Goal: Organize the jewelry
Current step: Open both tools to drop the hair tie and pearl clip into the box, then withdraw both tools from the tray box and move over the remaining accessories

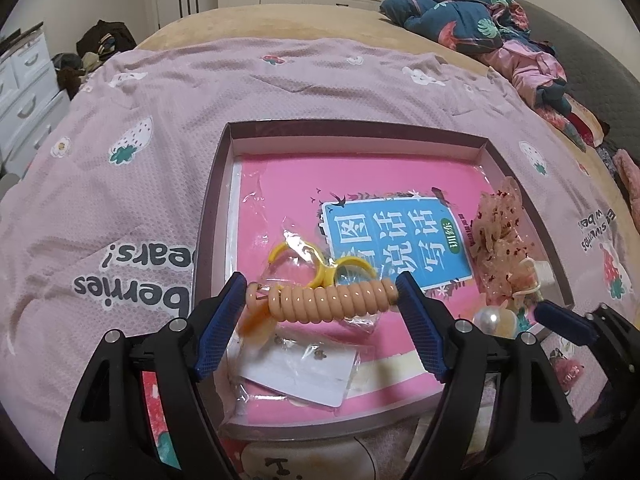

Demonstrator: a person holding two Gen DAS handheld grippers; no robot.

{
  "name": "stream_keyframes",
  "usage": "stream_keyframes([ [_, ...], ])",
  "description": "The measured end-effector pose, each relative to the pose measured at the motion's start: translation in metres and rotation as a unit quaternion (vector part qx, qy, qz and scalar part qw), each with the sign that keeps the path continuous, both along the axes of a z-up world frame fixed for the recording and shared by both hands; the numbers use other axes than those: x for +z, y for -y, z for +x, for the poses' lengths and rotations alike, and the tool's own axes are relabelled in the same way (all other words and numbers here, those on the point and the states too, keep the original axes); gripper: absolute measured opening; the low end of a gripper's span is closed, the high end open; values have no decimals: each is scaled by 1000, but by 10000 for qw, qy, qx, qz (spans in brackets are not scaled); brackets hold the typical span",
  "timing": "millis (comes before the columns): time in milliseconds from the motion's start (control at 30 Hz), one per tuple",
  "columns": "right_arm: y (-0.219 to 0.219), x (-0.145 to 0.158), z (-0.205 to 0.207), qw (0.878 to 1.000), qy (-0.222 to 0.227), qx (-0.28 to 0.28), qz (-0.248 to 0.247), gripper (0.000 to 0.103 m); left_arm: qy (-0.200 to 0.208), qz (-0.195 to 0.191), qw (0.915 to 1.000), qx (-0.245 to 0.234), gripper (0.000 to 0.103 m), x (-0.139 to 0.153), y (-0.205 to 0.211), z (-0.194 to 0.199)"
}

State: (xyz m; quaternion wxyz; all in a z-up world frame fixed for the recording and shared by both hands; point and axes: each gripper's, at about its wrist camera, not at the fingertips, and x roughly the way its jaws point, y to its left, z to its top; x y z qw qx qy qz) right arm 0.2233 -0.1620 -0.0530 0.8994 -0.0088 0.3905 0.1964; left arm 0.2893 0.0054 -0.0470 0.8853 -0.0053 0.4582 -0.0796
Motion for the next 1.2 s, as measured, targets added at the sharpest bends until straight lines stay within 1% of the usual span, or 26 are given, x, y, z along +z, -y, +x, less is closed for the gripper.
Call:
stream_keyframes([
  [33,2,2,-4,10000,18,-14,22,65,15,-15,10000,-1,73,1,0,-1],
  [133,11,11,-17,9999,138,-57,68,73,48,-16,10000,1,74,4,0,-4],
  [167,13,13,-21,9998,170,-70,80,74,64,-19,10000,10,74,5,0,-5],
  [233,19,18,-28,9996,241,-120,108,78,93,-41,9999,25,79,8,-1,-9],
  [367,34,30,-44,9987,391,-260,215,83,215,-73,9997,62,83,20,-4,-18],
  [433,42,37,-49,9981,451,-324,286,85,291,-95,9995,110,88,27,-7,-24],
  [600,60,52,-61,9963,601,-474,397,87,459,-170,9985,231,93,44,-15,-41],
  [767,73,63,-72,9945,736,-596,454,88,689,-277,9967,336,93,65,-24,-62],
  [867,79,72,-79,9934,815,-632,495,88,841,-276,9953,404,93,76,-28,-77],
  [933,82,77,-84,9927,878,-653,512,88,949,-353,9937,472,93,83,-33,-87],
  [1200,90,98,-103,9897,1140,-632,598,89,1240,-538,9891,580,93,103,-42,-126],
])
